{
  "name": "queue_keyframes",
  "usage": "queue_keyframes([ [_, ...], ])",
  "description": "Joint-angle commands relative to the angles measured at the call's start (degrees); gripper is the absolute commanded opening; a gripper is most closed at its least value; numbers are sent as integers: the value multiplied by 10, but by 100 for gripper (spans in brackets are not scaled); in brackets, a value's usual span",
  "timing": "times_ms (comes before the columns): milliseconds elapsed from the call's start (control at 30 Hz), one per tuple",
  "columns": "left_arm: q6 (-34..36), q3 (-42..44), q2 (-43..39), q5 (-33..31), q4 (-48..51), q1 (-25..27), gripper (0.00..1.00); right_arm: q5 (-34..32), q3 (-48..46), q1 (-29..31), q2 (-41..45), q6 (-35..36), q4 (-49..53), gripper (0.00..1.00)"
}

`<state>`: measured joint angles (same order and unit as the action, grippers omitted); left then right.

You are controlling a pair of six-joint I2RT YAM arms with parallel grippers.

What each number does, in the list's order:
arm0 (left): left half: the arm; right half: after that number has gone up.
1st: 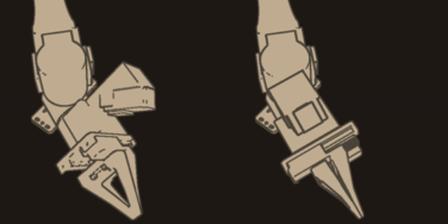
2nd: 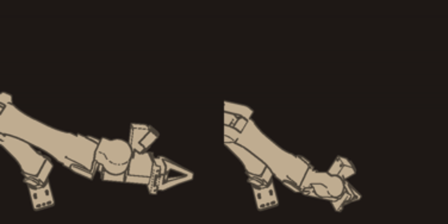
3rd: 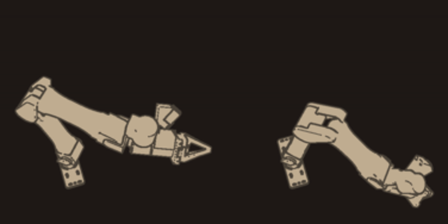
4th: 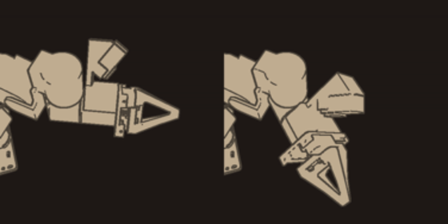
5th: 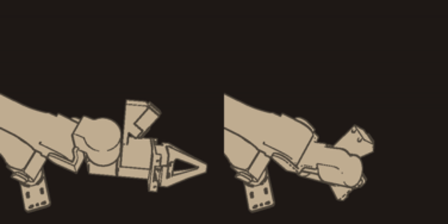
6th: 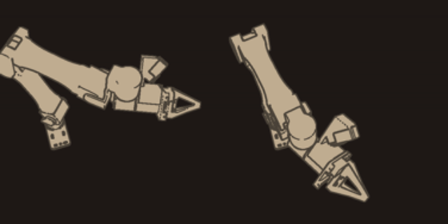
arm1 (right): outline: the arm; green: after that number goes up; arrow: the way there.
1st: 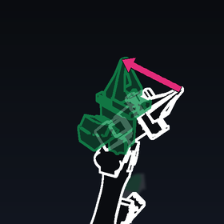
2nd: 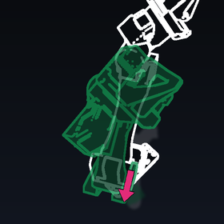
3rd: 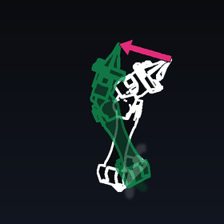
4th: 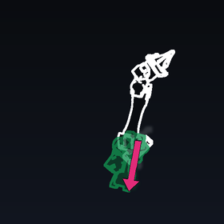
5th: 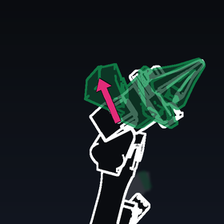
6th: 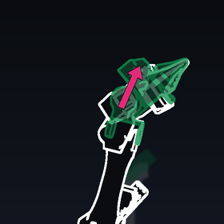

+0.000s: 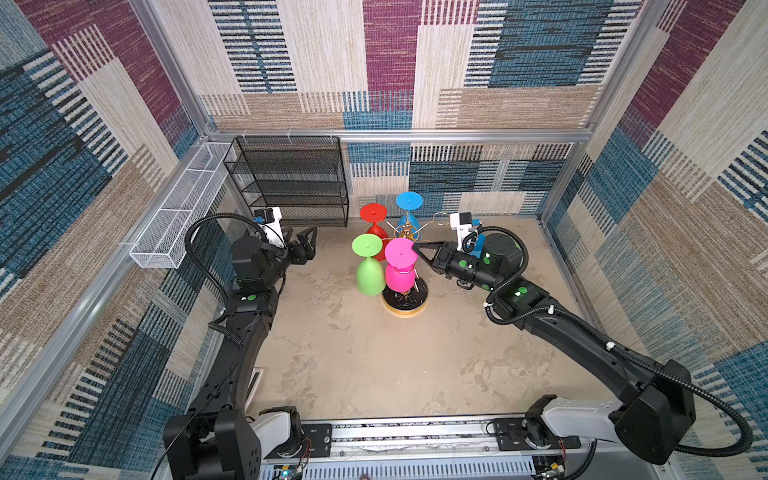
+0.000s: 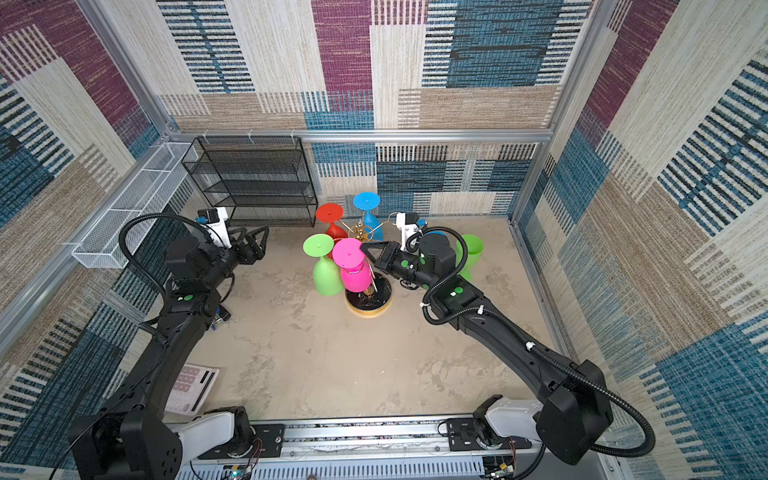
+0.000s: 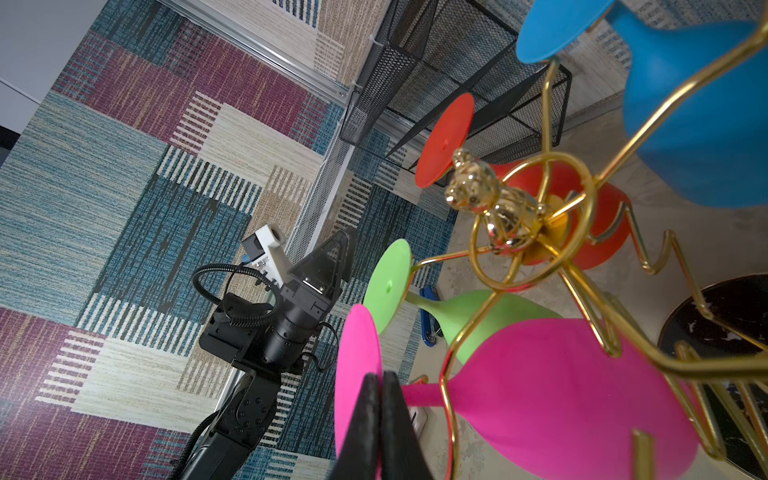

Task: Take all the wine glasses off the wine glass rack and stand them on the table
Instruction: 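Close the right gripper on the pink glass foot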

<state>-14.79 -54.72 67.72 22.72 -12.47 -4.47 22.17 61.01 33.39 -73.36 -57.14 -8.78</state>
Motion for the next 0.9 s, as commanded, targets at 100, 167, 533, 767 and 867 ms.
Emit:
queue_keyframes([
  [100,-1,1,-2,2,-18,-2,80,-30,3,0,13,0,-9,0],
  [167,-2,0,-2,1,-18,-2,80,-35,-1,1,17,-1,-8,0],
  [533,-1,0,-4,1,-18,-2,80,-44,-2,0,11,-5,-1,0],
  [767,-1,1,-4,1,-17,-2,80,-49,0,0,2,-11,-7,0],
  [867,-1,1,-5,1,-17,-2,80,-50,1,0,-3,-13,-9,0],
])
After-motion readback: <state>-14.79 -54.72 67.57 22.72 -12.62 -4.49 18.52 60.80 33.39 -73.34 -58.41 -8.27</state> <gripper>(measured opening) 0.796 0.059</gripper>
